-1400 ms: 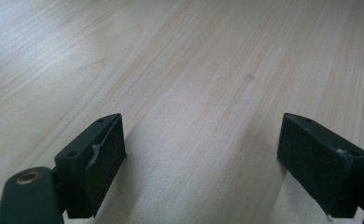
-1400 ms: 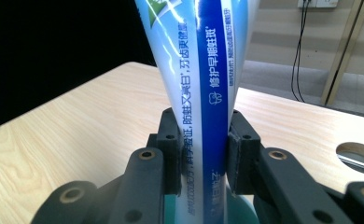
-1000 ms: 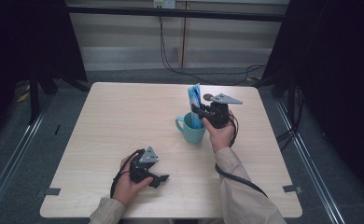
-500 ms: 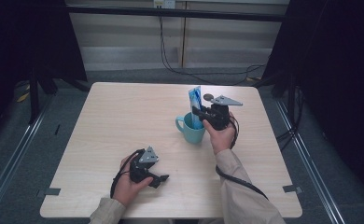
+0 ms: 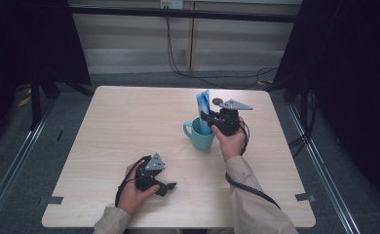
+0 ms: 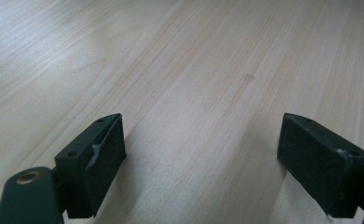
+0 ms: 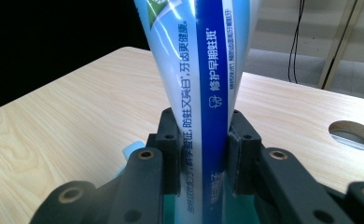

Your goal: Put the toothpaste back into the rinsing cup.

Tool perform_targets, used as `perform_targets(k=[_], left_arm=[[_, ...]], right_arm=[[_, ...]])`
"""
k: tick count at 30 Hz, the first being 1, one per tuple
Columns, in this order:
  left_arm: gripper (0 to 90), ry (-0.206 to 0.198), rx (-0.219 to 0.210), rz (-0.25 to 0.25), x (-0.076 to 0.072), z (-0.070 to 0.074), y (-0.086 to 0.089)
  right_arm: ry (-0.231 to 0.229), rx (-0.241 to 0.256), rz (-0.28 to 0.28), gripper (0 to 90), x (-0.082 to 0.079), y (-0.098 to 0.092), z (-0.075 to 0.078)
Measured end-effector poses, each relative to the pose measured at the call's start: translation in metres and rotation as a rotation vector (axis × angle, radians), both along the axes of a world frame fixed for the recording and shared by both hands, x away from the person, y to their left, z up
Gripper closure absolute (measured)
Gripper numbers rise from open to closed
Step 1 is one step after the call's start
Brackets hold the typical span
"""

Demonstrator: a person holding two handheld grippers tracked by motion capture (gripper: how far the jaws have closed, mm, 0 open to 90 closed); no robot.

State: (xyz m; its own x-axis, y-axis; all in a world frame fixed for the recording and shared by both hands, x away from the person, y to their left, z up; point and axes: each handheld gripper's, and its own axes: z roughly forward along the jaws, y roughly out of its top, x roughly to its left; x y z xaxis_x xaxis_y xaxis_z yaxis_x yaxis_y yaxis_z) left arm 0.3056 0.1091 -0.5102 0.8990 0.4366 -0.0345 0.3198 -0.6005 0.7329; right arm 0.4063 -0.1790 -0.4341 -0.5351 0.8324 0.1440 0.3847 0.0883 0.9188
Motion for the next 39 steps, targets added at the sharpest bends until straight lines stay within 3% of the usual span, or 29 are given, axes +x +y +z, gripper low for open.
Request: perform_targets(k=[15, 39], left_arm=[[14.8, 0.000, 0.001, 0.001, -0.0001, 0.0000, 0.0000], [14.8, -0.001, 0.000, 0.001, 0.0000, 0.0000, 0.0000]], right_arm=[[0.000, -0.031, 0.025, 69.2, 0.0002, 0.0077, 0.0015], [0.012, -0.023, 0.057, 63.2, -0.0014, 0.0091, 0.0051]])
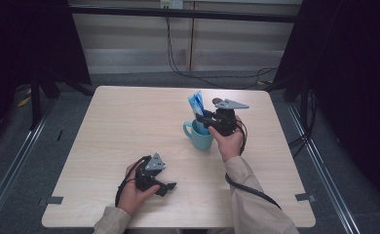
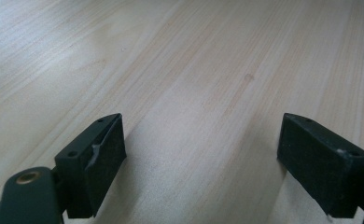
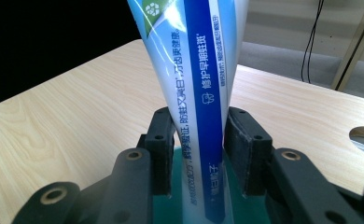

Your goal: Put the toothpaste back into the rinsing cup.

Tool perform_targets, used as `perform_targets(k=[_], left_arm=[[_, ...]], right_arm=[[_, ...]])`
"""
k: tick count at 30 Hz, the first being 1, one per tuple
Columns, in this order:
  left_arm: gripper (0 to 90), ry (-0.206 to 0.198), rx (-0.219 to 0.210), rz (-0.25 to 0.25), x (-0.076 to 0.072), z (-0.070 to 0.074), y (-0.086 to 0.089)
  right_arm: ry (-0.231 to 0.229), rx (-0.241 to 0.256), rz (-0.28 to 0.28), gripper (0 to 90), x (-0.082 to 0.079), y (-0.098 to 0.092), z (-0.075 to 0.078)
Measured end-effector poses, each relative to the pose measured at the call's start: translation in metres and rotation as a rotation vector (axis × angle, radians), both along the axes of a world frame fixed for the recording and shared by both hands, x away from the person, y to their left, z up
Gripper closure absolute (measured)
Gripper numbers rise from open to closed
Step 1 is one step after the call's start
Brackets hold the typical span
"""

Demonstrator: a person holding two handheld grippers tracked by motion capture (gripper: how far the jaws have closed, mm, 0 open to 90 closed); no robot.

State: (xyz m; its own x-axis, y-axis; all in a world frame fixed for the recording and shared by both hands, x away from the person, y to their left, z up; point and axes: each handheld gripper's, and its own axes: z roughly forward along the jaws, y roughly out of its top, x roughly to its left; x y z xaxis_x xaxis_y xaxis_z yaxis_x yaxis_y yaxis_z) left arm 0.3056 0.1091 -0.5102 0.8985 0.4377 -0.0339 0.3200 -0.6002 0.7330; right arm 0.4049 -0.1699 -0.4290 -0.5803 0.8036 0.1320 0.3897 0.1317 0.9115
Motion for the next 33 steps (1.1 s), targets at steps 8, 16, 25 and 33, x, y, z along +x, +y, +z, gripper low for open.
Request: perform_targets(k=[8, 16, 25, 33], left_arm=[[14.8, 0.000, 0.000, -0.001, 0.000, 0.000, 0.000], [14.9, 0.001, 0.000, -0.001, 0.000, 0.000, 0.000], [14.8, 0.000, 0.000, 0.000, 0.000, 0.000, 0.000], [14.8, 0.002, 0.003, -0.002, 0.000, 0.000, 0.000]], right_arm=[[0.005, -0.007, 0.004, 56.9, -0.002, -0.001, 0.003], [0.027, -0.028, 0.013, 50.0, -0.004, -0.001, 0.003], [0.043, -0.031, 0.019, 41.6, -0.006, -0.003, 0.006], [0.053, -0.061, 0.026, 36.5, -0.010, -0.005, 0.005]])
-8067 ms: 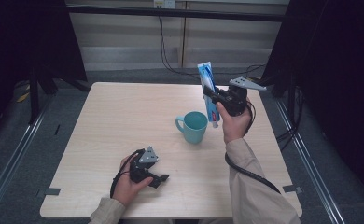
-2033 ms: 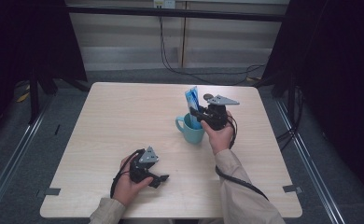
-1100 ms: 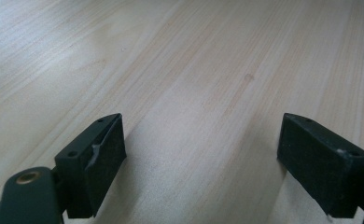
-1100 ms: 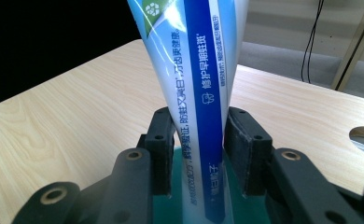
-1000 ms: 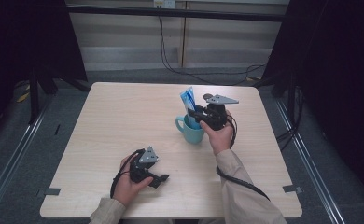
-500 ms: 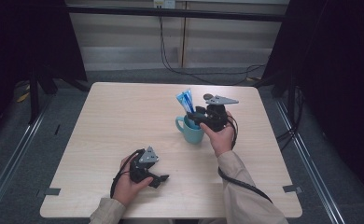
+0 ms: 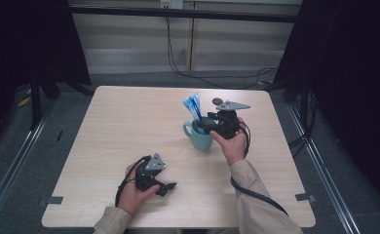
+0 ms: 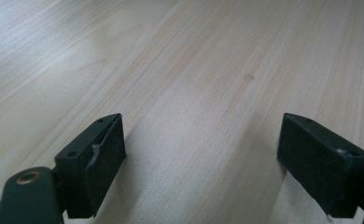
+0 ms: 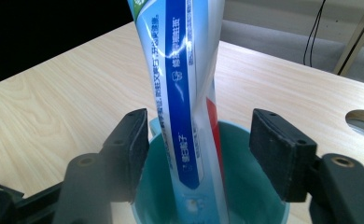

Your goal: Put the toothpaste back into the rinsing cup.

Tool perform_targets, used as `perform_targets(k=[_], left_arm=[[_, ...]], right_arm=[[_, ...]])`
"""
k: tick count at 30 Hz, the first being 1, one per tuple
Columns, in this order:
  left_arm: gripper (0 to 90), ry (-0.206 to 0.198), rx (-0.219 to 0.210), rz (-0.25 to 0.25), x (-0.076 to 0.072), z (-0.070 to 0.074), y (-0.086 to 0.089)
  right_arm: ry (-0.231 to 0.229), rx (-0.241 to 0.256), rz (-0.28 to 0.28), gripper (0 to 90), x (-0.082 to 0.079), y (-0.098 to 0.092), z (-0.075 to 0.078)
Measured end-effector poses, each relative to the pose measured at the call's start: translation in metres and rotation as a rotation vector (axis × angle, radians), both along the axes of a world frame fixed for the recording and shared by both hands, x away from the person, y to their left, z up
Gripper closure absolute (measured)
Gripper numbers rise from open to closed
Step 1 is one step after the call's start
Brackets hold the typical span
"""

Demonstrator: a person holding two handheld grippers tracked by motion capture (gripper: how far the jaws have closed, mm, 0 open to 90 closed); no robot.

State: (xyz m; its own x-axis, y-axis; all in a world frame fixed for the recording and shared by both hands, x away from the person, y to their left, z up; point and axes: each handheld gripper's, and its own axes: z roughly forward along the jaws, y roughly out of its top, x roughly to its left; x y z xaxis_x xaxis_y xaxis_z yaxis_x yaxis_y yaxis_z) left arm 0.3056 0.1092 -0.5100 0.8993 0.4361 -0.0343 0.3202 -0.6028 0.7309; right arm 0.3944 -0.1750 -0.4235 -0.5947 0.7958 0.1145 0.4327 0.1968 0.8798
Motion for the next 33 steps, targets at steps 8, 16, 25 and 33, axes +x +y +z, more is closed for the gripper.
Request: perform_targets(k=[8, 16, 25, 33], left_arm=[[14.8, -0.001, -0.001, 0.001, 0.000, 0.000, 0.000], [14.8, 0.000, 0.001, -0.001, 0.000, 0.000, 0.000], [14.8, -0.001, 0.000, -0.001, 0.000, 0.000, 0.000], [14.8, -0.001, 0.001, 0.000, 0.000, 0.000, 0.000]], right_arm=[[0.007, -0.014, 0.013, 28.3, -0.004, -0.005, 0.005], [0.038, -0.023, 0.013, 20.1, -0.006, -0.010, 0.004], [0.056, -0.018, 0.028, 16.0, -0.009, -0.014, 0.005], [0.066, -0.017, 0.059, 14.0, -0.014, -0.019, 0.008]])
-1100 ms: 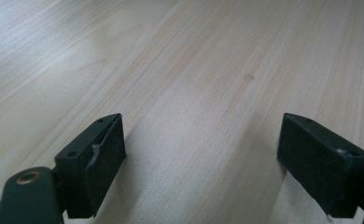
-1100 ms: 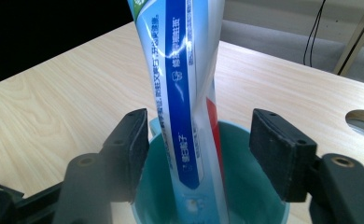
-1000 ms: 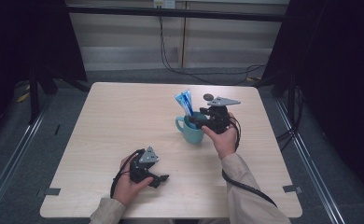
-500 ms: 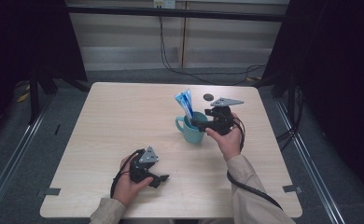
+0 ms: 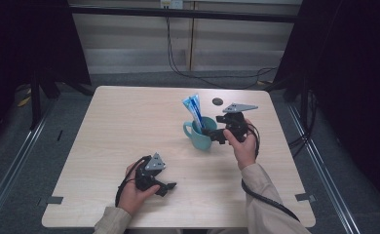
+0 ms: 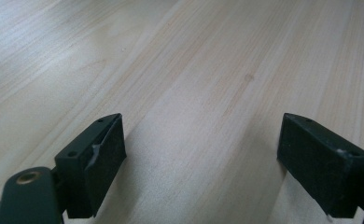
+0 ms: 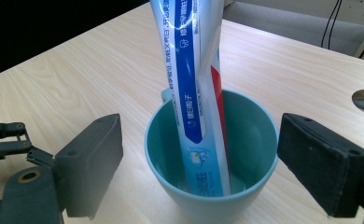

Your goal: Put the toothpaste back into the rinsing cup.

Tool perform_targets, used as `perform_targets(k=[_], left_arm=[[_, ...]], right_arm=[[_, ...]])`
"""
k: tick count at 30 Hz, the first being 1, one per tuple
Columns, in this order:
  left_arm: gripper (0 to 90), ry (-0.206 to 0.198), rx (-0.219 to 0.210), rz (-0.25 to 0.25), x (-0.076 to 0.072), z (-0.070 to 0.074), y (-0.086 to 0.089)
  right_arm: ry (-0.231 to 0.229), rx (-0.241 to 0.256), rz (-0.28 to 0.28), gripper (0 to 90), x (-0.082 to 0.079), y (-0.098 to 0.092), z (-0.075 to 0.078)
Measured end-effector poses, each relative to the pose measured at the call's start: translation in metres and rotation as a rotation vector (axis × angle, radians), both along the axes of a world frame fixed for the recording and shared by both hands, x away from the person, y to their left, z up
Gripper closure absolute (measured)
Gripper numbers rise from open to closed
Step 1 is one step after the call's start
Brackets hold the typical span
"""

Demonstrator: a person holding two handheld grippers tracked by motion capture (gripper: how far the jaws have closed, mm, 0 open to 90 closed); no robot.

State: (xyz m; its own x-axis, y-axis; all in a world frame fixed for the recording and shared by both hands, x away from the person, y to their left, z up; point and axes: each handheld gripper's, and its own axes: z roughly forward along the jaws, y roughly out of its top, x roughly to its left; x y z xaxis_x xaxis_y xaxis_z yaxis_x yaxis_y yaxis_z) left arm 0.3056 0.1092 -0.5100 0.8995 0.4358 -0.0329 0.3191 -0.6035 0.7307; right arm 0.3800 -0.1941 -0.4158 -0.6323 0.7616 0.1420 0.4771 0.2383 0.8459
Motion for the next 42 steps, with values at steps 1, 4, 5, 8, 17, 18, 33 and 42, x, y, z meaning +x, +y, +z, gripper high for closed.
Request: perform_targets(k=[1, 4, 5, 8, 17, 18, 33, 42], left_arm=[[14.9, 0.000, 0.000, 0.000, 0.000, 0.000, 0.000], [14.9, 0.000, 0.000, 0.000, 0.000, 0.000, 0.000], [14.8, 0.000, 0.000, 0.000, 0.000, 0.000, 0.000], [14.8, 0.000, 0.000, 0.000, 0.000, 0.000, 0.000], [14.8, 0.001, 0.001, 0.001, 0.000, 0.000, 0.000], [14.8, 0.000, 0.000, 0.000, 0.000, 0.000, 0.000], [14.8, 0.000, -0.001, 0.001, 0.000, 0.000, 0.000], [14.9, 0.000, -0.001, 0.000, 0.000, 0.000, 0.000]], right_arm=[[-0.005, -0.002, 0.004, 14.0, -0.001, -0.001, 0.000], [-0.001, 0.002, 0.011, 14.0, -0.004, -0.003, 0.001], [-0.001, 0.003, 0.017, 14.0, -0.004, -0.004, 0.002], [0.002, -0.002, 0.014, 14.0, -0.007, -0.008, 0.002], [0.003, 0.000, 0.020, 14.0, -0.013, -0.018, 0.002], [0.004, 0.001, 0.020, 14.0, -0.014, -0.019, 0.002], [0.006, -0.015, 0.034, 14.1, -0.026, -0.032, -0.002], [0.016, -0.013, 0.038, 14.0, -0.032, -0.040, -0.010]])
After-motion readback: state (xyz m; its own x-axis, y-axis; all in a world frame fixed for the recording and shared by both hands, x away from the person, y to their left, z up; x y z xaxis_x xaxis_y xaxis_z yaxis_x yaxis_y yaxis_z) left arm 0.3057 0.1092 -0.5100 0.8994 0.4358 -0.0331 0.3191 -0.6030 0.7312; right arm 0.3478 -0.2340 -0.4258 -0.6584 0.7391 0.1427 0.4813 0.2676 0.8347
